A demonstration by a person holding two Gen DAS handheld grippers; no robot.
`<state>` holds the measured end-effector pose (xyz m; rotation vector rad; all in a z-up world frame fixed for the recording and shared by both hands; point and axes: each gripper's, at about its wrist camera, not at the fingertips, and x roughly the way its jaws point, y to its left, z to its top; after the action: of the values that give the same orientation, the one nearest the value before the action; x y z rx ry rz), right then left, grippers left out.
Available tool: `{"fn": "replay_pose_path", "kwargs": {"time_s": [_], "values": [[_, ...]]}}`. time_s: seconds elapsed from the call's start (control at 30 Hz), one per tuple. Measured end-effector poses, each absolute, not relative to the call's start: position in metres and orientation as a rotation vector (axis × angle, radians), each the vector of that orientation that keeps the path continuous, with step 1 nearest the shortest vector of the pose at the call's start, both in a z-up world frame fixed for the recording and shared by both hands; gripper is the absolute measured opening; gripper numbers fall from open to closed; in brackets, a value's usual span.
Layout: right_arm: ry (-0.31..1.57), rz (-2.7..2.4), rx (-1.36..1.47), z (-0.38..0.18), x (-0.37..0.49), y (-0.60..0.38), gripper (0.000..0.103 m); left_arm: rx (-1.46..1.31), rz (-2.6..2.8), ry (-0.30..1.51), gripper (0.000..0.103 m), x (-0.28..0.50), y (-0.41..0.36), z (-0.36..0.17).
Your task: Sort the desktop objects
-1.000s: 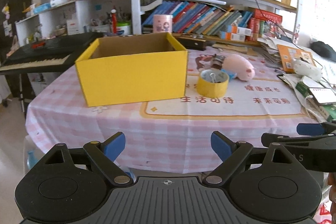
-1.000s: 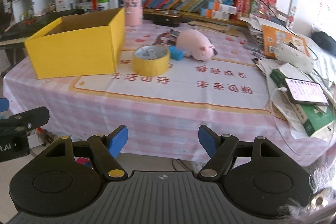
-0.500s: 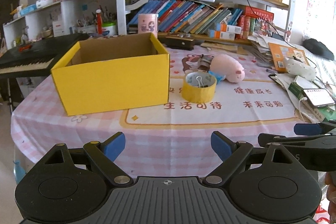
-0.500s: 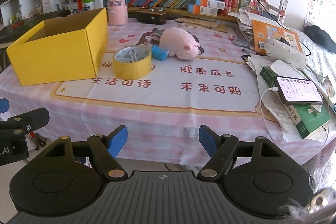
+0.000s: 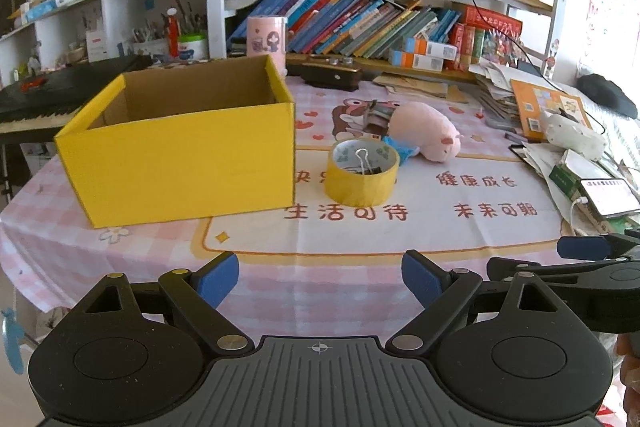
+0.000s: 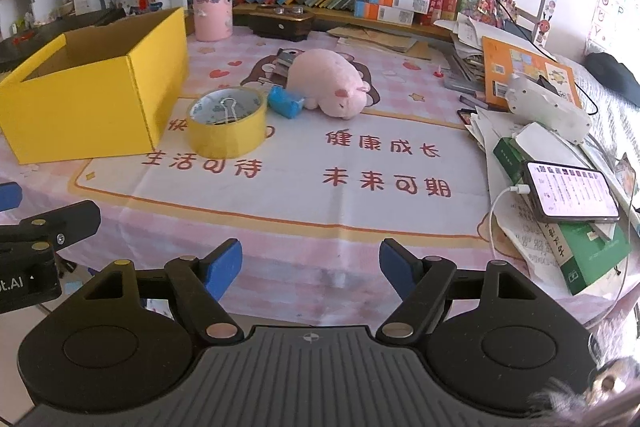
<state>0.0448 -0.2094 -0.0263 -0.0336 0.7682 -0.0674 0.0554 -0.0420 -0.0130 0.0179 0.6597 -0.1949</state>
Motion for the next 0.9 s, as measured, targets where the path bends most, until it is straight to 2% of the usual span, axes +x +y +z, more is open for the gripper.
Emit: {"fn": "replay_pose_path", "kwargs": {"time_s": [0.9], "values": [[0.781, -0.008, -0.031, -0.031, 0.134, -0.278, 0.077, 0.053, -0.150, 0.693, 0.091, 0.130, -0.117, -0.020]]}}
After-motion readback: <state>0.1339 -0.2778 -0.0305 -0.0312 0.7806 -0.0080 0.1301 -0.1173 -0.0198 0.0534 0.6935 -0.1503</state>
